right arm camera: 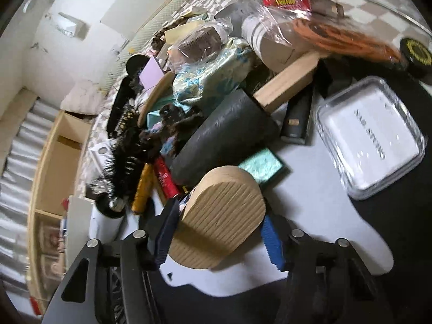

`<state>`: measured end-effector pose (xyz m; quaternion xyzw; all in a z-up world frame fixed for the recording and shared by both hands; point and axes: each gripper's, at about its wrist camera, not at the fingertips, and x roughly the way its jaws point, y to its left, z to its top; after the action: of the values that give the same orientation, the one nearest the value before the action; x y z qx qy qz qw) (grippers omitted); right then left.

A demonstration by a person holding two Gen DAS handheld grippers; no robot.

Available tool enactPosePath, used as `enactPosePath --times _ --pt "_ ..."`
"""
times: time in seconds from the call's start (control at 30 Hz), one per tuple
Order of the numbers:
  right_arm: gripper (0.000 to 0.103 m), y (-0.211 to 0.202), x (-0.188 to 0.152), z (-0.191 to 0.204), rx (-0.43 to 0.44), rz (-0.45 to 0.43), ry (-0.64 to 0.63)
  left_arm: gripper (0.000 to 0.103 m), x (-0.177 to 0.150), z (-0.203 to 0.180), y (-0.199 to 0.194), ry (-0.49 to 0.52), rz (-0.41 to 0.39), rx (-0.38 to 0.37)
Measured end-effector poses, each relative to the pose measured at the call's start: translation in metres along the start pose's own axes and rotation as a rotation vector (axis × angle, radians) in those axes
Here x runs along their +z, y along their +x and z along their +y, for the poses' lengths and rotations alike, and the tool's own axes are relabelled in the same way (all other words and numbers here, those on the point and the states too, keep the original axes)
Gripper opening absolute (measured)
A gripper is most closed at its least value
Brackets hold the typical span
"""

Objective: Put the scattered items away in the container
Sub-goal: 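Grasp the wooden oval block with the right gripper while the left gripper holds the spiral, then lift the wooden block with the right gripper while the left gripper carries the spiral toward the box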

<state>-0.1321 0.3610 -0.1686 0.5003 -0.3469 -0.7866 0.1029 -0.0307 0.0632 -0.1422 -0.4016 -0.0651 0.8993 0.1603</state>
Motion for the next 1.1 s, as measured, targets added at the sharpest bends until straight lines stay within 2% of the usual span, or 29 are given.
enactPosePath --times 0.2,0.37,0.57,0.67,0.8,0.93,1.1 --pt "0.05 -0.008 -0.01 0.009 0.058 0.022 -0.005 0.069 0.001 0.001 -0.003 -0.005 -0.006 0.0" --pt "0.049 -0.026 -0.019 0.042 0.057 -0.017 -0.136 0.069 0.002 0.003 -0.007 -0.01 -0.016 0.001" --pt "0.049 -0.044 -0.044 0.097 -0.116 -0.13 -0.498 0.069 0.003 0.006 -0.011 -0.017 -0.024 0.014" --pt "0.049 -0.032 -0.058 0.111 -0.172 -0.124 -0.621 0.069 0.004 0.011 -0.012 -0.033 -0.023 0.025" --pt "0.049 -0.007 -0.065 0.103 -0.178 -0.067 -0.637 0.069 0.004 0.017 -0.014 -0.053 -0.024 0.035" --pt "0.049 0.005 -0.062 0.097 -0.148 -0.083 -0.615 0.069 0.005 0.02 -0.013 -0.066 -0.025 0.039" --pt "0.048 0.025 -0.067 0.095 -0.15 -0.029 -0.603 0.069 0.004 0.02 -0.011 -0.065 -0.02 0.04"
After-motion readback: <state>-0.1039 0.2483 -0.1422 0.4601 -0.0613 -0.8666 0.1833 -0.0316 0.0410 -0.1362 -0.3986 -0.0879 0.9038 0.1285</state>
